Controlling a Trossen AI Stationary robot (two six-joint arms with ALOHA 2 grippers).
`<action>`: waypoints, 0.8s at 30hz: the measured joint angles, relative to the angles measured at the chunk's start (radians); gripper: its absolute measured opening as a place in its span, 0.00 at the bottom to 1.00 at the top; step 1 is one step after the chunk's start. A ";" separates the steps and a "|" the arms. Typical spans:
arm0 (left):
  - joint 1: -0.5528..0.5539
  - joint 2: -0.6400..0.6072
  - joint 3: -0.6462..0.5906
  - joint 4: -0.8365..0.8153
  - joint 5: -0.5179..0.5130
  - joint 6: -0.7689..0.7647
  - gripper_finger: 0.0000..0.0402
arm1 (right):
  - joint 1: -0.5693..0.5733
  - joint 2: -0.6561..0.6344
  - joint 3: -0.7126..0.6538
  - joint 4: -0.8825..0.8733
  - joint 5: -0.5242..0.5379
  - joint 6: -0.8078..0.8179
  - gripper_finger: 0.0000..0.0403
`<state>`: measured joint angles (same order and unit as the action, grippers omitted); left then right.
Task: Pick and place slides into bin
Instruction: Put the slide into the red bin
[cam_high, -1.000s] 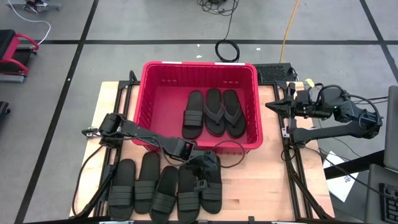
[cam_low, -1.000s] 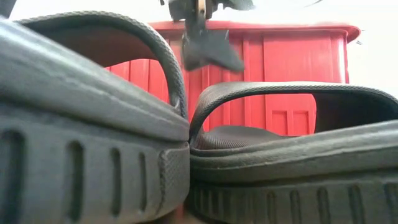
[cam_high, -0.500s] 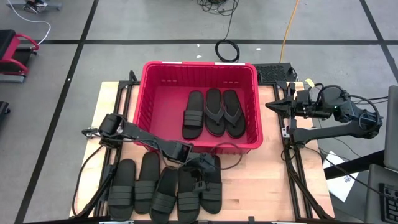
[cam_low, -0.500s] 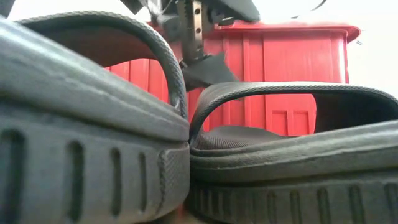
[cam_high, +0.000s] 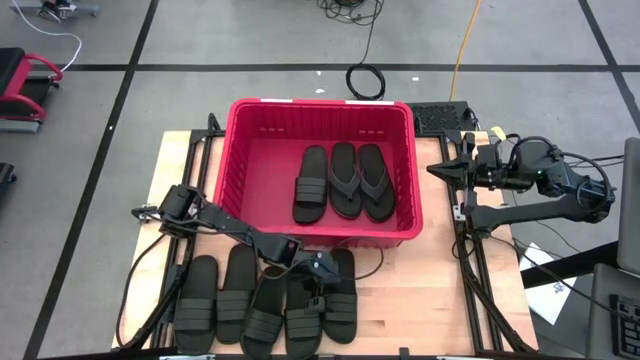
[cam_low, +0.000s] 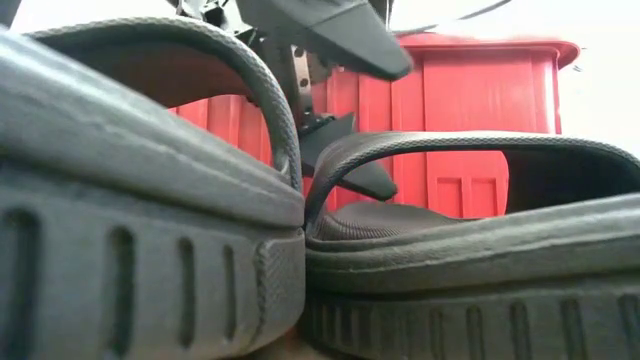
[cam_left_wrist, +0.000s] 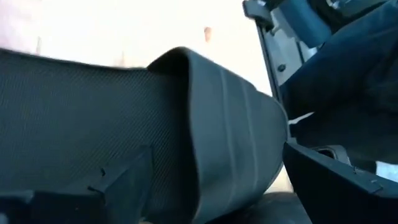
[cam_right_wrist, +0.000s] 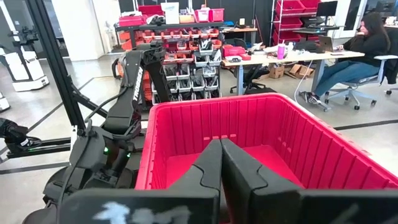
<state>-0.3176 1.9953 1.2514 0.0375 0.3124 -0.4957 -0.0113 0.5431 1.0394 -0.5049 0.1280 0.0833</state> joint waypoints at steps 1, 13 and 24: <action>-0.001 0.000 -0.002 0.014 0.000 -0.005 0.87 | 0.000 0.000 0.000 0.000 0.000 0.001 0.00; -0.038 0.078 -0.002 0.146 0.028 0.041 0.37 | 0.000 0.000 0.000 0.001 0.001 0.010 0.00; -0.042 0.034 0.190 0.074 0.181 0.207 0.02 | 0.000 0.000 0.000 0.000 0.001 0.010 0.00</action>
<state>-0.3597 2.0290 1.4414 0.1116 0.4937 -0.2889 -0.0113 0.5434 1.0397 -0.5049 0.1291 0.0929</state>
